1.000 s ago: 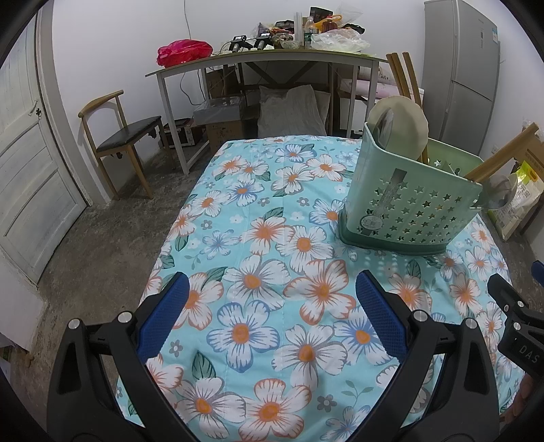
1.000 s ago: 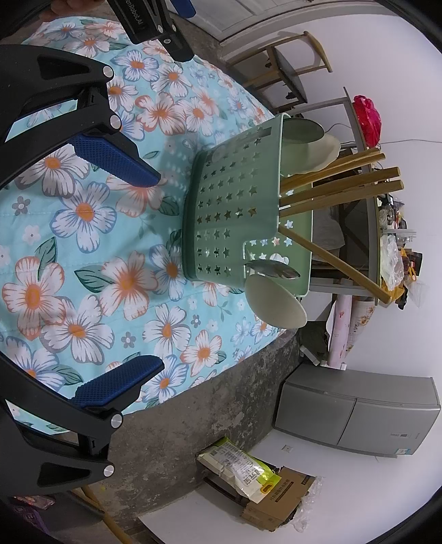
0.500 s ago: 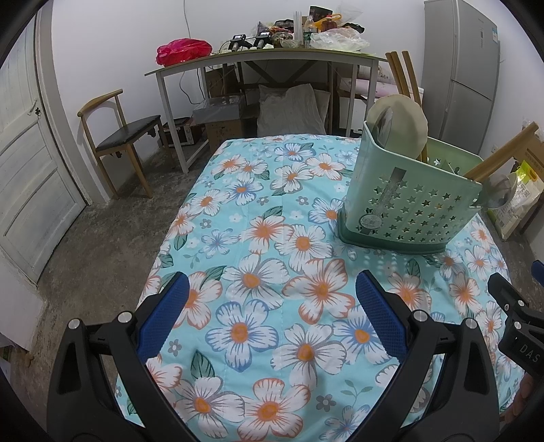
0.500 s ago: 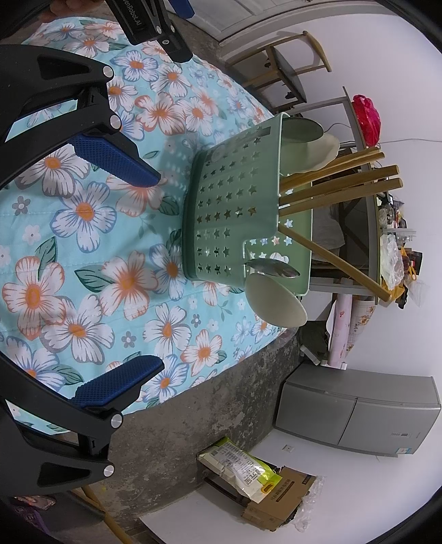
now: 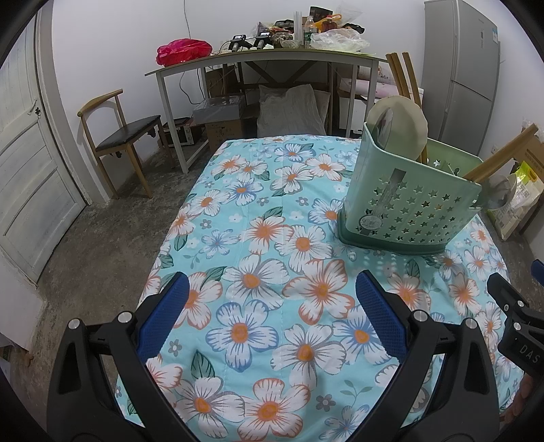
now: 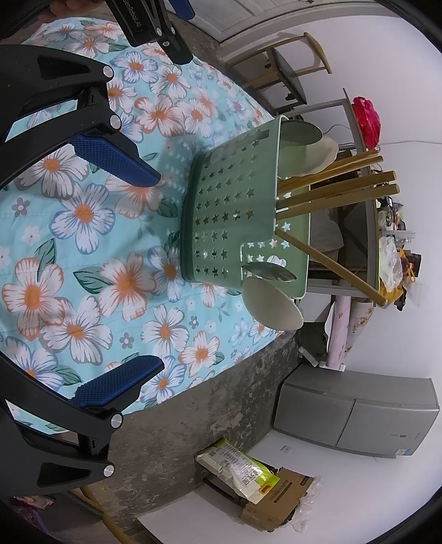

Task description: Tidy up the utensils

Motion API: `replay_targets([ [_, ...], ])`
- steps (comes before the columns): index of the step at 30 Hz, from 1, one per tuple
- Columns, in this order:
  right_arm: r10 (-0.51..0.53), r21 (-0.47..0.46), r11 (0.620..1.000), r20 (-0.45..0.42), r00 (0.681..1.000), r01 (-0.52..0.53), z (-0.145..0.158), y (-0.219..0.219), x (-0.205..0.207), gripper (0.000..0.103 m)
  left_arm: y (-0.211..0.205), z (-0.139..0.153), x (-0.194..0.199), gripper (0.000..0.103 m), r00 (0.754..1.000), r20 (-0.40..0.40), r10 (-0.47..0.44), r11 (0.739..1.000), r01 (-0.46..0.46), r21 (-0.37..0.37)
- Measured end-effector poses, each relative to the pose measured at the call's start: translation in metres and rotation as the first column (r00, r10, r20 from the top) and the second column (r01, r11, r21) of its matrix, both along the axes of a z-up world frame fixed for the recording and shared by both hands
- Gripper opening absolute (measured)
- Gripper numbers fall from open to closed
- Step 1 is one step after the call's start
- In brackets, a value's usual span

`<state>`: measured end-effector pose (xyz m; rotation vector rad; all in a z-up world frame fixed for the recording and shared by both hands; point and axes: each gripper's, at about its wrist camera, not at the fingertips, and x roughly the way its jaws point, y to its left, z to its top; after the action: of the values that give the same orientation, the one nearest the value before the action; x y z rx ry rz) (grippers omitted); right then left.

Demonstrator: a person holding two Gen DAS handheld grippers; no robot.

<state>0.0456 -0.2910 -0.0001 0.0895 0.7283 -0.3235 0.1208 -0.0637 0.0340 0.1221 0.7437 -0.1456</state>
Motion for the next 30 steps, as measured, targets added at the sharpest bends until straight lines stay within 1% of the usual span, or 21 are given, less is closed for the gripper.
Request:
replay_targets([
  [30,0.000,0.003,1.000,0.000,1.000,0.000,0.0008,0.0005,0.0001,0.096,0.0010,0.0000,0.0005,0.095,1.000,-0.003,-0.002,1.000,0.001,-0.001],
])
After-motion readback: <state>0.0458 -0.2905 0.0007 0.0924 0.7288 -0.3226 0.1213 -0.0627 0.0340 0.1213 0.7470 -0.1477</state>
